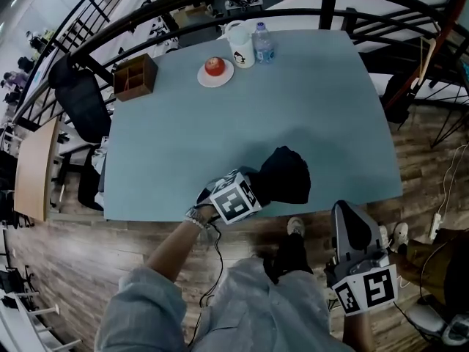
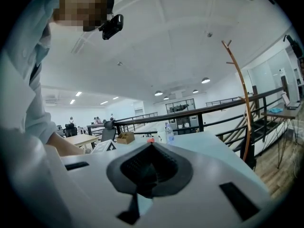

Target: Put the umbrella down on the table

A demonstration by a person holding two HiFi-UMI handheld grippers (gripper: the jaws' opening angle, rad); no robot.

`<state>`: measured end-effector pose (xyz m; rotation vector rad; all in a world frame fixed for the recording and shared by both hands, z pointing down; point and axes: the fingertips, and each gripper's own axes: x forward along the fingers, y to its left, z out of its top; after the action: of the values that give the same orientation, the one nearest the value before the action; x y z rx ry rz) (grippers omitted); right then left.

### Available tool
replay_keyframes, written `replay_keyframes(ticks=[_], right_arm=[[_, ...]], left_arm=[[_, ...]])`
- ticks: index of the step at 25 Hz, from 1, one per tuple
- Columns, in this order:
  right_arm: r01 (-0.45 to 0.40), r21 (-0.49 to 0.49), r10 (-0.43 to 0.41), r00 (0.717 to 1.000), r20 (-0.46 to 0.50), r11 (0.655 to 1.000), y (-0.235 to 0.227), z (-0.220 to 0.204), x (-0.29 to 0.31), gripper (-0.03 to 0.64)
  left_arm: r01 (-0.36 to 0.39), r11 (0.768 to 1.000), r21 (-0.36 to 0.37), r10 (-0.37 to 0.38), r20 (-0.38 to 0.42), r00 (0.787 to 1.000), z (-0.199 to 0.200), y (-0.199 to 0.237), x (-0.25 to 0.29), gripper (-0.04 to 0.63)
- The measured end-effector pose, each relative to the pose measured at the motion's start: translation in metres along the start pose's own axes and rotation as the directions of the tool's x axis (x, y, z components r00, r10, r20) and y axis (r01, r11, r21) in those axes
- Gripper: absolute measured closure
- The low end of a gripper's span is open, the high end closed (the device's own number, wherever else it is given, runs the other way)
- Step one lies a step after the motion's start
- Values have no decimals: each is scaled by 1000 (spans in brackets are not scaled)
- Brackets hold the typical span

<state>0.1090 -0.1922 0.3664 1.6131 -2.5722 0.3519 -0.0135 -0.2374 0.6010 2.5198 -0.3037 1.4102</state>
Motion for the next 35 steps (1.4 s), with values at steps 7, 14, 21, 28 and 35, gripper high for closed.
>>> replay_keyframes(ticks=[7, 14, 21, 28, 35], right_arm=[[-13, 11, 13, 1000, -15, 1000, -1, -6, 7, 624], [-15, 10, 15, 999, -29, 1000, 1, -8, 12, 624], [-23, 3, 23, 999, -32, 1000, 4, -6, 17, 624], [-31, 4, 31, 999, -33, 1000, 9, -7, 19, 624], [-29, -6, 29, 999, -29, 1000, 13, -3, 12, 624]], left_arm=[[21, 992, 125, -2, -157, 988, -29, -5, 31, 316], [23, 979, 201, 30, -257, 966, -49, -2, 49, 316], [30, 977, 212, 30, -276, 961, -54, 2, 58, 316], [36, 983, 181, 12, -259, 966, -53, 1, 61, 313], [-7, 994, 109, 28, -195, 980, -53, 6, 57, 259]])
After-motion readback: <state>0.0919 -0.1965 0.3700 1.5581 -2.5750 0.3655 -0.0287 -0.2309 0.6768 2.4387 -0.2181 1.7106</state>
